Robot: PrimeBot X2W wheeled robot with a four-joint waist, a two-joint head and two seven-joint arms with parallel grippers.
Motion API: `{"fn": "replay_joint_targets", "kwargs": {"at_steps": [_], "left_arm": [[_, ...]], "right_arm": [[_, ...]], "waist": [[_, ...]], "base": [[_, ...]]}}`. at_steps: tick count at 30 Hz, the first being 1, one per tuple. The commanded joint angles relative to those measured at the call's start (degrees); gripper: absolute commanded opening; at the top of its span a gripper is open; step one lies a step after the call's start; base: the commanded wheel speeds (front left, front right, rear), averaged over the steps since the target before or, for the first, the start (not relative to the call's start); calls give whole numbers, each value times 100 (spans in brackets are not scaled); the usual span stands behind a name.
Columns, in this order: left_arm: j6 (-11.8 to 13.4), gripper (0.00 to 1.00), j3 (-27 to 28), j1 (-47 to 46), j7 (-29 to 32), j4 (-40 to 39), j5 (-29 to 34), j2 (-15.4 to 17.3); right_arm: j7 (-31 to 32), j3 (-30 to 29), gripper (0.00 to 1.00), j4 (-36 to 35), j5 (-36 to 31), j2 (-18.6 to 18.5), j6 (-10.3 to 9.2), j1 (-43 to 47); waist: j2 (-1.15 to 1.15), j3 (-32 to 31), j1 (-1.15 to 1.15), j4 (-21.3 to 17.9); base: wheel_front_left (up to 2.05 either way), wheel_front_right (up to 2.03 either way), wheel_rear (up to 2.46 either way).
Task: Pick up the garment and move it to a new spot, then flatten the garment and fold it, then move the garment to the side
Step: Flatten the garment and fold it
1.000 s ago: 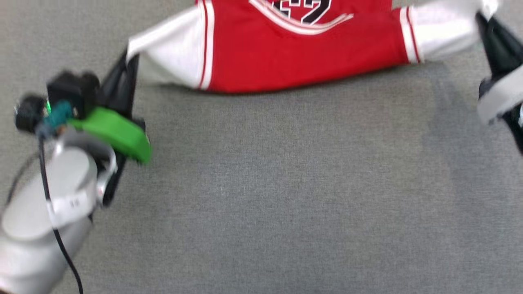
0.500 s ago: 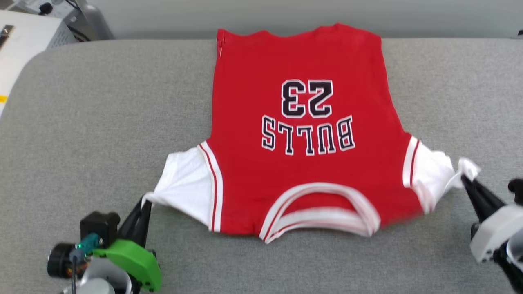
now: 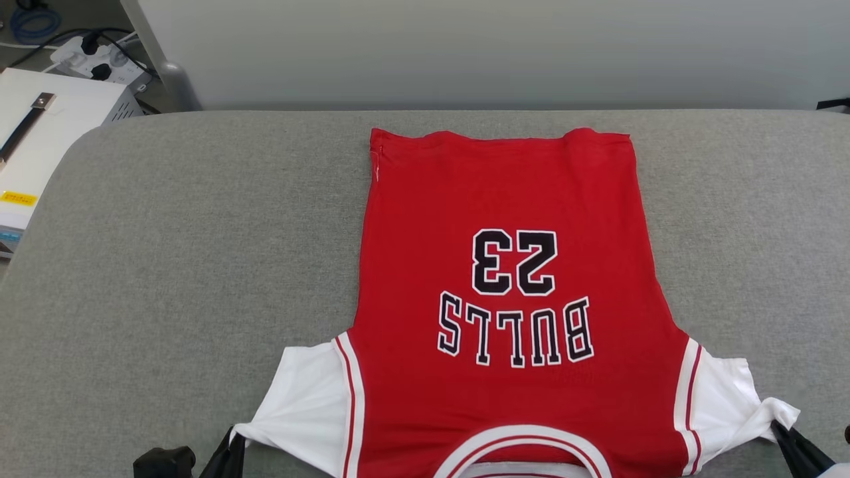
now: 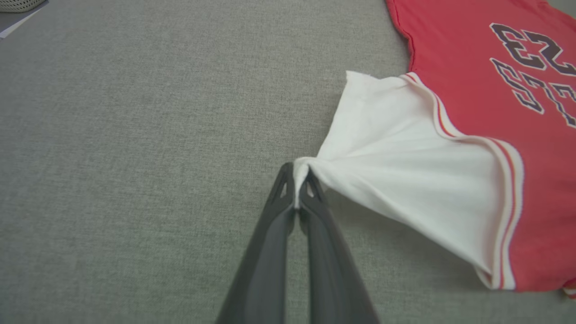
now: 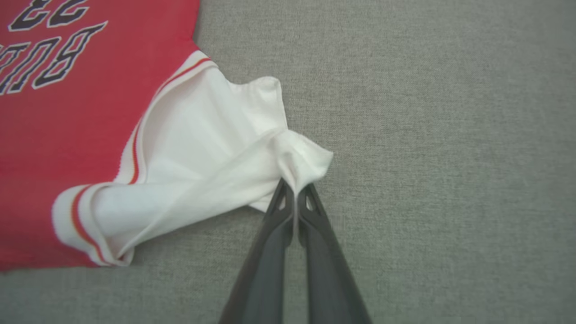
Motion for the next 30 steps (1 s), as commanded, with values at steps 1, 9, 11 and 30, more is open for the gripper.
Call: {"fn": "replay_joint_targets", "kwargs": {"at_steps": [1, 9, 11, 30], "left_arm": [[-12, 0, 107, 102, -34, 38, 79, 18], [-228, 0, 132, -54, -34, 66, 398, -230], [-265, 0, 149, -106, -34, 53, 477, -293], [-537, 0, 444, -965, -34, -634, 1406, -1146]], "right_arm": [[69, -114, 0, -37, -44, -6, -13, 113], [286, -488, 100, -465, -280, 186, -13, 121], [315, -613, 100, -649, -353, 180, -13, 104], [2632, -1205, 100, -2489, -187, -903, -13, -2929]], "waist": [[0, -8, 1, 12], [0, 15, 1, 67], [0, 41, 1, 96], [0, 1450, 1, 956]], "base": [[0, 0, 0], [0, 0, 0], [0, 0, 0], [0, 0, 0]]}}
